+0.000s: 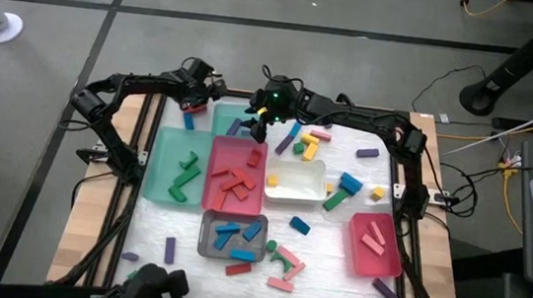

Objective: Sort blocks
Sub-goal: Put the red block into the top pink bin

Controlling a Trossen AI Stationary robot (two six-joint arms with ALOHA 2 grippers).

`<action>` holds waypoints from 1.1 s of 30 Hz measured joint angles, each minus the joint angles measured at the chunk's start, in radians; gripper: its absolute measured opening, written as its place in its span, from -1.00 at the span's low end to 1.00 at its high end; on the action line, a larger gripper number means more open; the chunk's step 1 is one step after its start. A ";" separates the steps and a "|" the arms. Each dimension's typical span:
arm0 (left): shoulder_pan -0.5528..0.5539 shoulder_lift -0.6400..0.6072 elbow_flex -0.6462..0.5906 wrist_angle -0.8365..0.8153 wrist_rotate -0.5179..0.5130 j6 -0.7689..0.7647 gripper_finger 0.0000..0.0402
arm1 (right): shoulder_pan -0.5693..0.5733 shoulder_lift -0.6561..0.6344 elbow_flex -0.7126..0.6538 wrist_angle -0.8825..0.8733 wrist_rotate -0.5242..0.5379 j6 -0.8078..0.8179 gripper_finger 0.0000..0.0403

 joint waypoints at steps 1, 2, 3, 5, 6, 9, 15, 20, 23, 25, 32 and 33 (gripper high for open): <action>0.000 0.000 0.000 0.012 0.012 0.019 -0.05 | 0.000 0.000 0.000 0.000 0.000 0.000 0.16; 0.000 0.000 0.000 0.021 0.023 0.035 -0.05 | 0.000 0.000 0.000 0.000 0.000 0.000 0.16; 0.000 0.000 0.002 0.025 0.026 0.051 -0.05 | 0.000 0.000 0.000 0.000 0.000 0.000 0.16; 0.000 0.000 0.011 0.025 0.026 0.078 -0.05 | 0.000 0.000 0.000 -0.001 0.000 0.000 0.16; 0.001 0.000 0.016 0.025 0.026 0.095 -0.05 | 0.000 0.000 0.000 -0.001 0.000 0.000 0.16; 0.002 -0.001 0.034 0.018 0.026 0.162 -0.05 | 0.000 0.000 0.000 -0.004 0.000 0.000 0.16; 0.009 -0.002 0.113 -0.107 0.021 0.421 -0.05 | 0.001 0.000 0.000 -0.029 0.000 0.000 0.16; 0.021 -0.002 0.195 -0.240 0.000 0.709 -0.05 | 0.001 0.000 -0.001 -0.051 0.000 0.000 0.16; 0.023 -0.004 0.212 -0.279 -0.055 0.887 -0.05 | 0.001 0.000 -0.001 -0.062 0.000 0.000 0.16; 0.023 -0.004 0.212 -0.312 -0.086 0.996 -0.05 | 0.001 0.000 -0.001 -0.063 0.000 0.000 0.16; 0.023 -0.004 0.212 -0.479 -0.105 1.217 -0.05 | 0.000 0.000 -0.001 -0.063 0.000 0.000 0.16; 0.023 -0.004 0.212 -0.486 -0.115 1.230 -0.05 | 0.000 0.000 -0.001 -0.063 0.000 0.000 0.16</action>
